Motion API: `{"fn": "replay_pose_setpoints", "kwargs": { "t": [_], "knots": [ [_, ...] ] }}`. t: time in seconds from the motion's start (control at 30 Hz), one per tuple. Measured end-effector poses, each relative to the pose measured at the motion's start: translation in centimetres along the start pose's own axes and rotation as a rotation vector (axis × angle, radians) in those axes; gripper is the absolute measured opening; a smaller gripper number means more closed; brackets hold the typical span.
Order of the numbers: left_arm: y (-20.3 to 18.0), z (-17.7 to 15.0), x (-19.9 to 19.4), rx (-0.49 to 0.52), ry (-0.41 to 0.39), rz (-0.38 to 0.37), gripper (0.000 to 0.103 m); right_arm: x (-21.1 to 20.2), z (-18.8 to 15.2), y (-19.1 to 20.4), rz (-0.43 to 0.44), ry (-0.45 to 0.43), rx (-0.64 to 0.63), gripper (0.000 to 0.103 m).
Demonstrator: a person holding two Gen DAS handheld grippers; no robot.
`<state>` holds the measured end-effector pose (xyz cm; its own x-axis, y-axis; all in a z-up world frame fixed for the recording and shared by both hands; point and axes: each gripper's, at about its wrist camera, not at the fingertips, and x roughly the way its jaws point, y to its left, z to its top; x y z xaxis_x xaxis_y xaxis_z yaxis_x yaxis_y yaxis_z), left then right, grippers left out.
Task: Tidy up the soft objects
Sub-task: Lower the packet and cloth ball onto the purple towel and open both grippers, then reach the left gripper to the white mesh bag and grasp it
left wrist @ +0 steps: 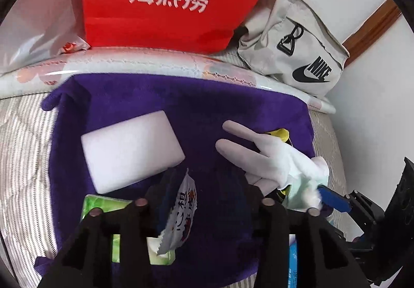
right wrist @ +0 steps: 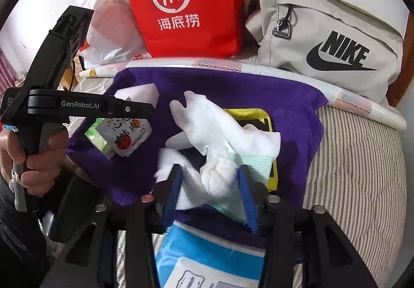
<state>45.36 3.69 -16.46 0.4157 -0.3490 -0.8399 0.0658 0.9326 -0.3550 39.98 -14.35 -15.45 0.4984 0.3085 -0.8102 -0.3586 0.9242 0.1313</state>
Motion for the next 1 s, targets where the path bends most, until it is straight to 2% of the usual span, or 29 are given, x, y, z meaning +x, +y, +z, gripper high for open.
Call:
{"fn": "replay_pose_setpoints", "kwargs": {
  "t": [0.17,0.27,0.53,0.7,0.83,0.93,1.0],
  "knots": [
    [-0.3,-0.5,-1.9,0.037,-0.031,0.063,0.051,-1.5,0.0,0.3,-0.018,-0.037,0.002,0.066],
    [-0.5,-0.9,-3.2,0.053,-0.055,0.094,0.052,-2.7,0.0,0.7,-0.018,-0.052,-0.011,0.071],
    [-1.1,-3.3,-7.9,0.069,-0.117,0.118,0.052,-6.7,-1.1,1.2,-0.013,-0.085,0.026,0.073],
    [-1.6,-6.6,-11.3,0.090,-0.162,0.171,0.052,-9.4,-2.5,2.2,-0.013,-0.097,0.016,0.073],
    [-2.0,-9.8,-13.6,0.096,-0.188,0.167,0.052,-11.2,-4.1,3.2,-0.020,-0.098,0.017,0.074],
    [-2.5,-12.2,-14.4,0.120,-0.186,0.171,0.052,-12.7,-5.7,4.2,-0.076,-0.131,0.010,0.090],
    [-2.9,-14.3,-14.7,0.136,-0.176,0.190,0.052,-13.7,-6.8,4.9,-0.099,-0.150,-0.007,0.095]
  ]
}}
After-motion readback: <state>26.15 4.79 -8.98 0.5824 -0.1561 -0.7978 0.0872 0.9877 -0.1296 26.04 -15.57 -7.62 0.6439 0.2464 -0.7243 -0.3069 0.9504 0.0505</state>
